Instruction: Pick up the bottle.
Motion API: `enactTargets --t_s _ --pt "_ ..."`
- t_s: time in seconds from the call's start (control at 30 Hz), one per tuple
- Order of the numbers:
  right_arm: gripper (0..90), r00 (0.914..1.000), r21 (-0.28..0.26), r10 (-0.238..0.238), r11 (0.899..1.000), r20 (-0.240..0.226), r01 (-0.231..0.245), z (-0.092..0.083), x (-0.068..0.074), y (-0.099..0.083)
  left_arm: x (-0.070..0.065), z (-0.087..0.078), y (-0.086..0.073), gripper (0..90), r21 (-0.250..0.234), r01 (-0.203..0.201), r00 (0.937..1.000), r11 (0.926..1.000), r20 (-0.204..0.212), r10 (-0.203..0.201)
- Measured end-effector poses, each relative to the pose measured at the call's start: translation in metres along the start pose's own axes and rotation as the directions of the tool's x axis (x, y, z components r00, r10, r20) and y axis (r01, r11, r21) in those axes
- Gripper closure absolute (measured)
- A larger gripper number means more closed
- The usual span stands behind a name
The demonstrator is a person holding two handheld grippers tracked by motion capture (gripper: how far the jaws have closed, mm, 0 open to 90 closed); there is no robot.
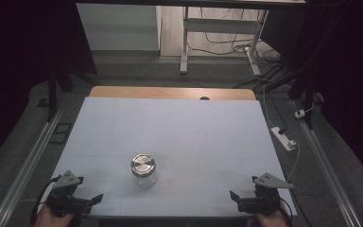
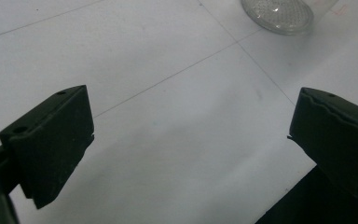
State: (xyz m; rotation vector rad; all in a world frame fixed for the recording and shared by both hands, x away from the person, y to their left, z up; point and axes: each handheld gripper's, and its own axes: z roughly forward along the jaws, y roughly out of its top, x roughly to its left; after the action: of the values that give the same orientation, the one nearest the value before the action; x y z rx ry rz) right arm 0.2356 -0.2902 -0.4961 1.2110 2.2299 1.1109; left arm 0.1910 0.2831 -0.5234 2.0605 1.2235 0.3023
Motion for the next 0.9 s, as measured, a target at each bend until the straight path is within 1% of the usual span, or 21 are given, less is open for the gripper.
enactTargets --t_s 0.07,0.13,0.2,0.27,0.33,0.43,0.57,0.67,0.83,0.9 --pt "0.0 0.9998 0.015 0.004 1.0 -0.02 -0.004 0.0017 -0.0012 0.0005 0.0003 0.0 -0.0001 0.4 -0.001 0.001 1.0 1.0 0.001 -0.001" --pt "0.0 0.9998 0.031 0.009 0.999 -0.015 -0.009 0.0029 -0.0011 0.001 0.0008 0.0 -0.0001 0.4 -0.002 0.003 1.0 1.0 0.007 -0.002" --pt "0.0 0.9998 0.024 0.008 1.0 -0.019 -0.007 0.002 -0.001 0.0009 0.0011 0.0 0.0001 0.5 -0.002 0.002 0.9999 1.0 0.014 -0.002" --pt "0.0 0.9996 0.015 0.017 1.0 -0.022 -0.017 0.0009 -0.0021 0.0005 0.0019 0.0002 0.0004 0.3 0.0 0.006 0.9998 1.0 0.021 -0.006" --pt "0.0 0.9991 0.008 0.031 0.999 -0.028 -0.031 0.0001 -0.0039 0.0002 0.0023 0.0001 0.0005 0.1 -0.001 0.01 0.9997 0.9999 0.023 -0.01" --pt "0.0 0.9987 0.002 0.037 0.999 -0.034 -0.037 -0.0004 -0.0048 0.0 0.0026 0.0001 0.0006 0.0 -0.002 0.012 0.9997 0.9999 0.023 -0.012" --pt "0.0 0.9991 0.007 0.03 1.0 -0.03 -0.03 0.0 -0.0036 0.0002 0.0024 0.0 0.001 0.0 -0.01 0.009 0.9998 0.9999 0.02 -0.009" --pt "0.0 0.9992 0.008 0.027 1.0 -0.031 -0.027 -0.0002 -0.0032 0.0001 0.002 0.0004 0.0016 0.0 -0.005 0.003 0.9998 1.0 0.022 -0.003" --pt "0.0 0.9992 0.011 0.021 1.0 -0.033 -0.021 0.0001 -0.0027 0.0001 0.0001 0.0003 0.0017 0.0 -0.005 -0.005 0.9999 1.0 0.012 0.006" --pt "0.0 0.9992 0.013 0.018 1.0 -0.036 -0.017 0.0004 -0.0026 0.0002 0.0004 0.0 0.0018 0.0 -0.011 -0.003 0.9998 0.9999 0.022 0.003"
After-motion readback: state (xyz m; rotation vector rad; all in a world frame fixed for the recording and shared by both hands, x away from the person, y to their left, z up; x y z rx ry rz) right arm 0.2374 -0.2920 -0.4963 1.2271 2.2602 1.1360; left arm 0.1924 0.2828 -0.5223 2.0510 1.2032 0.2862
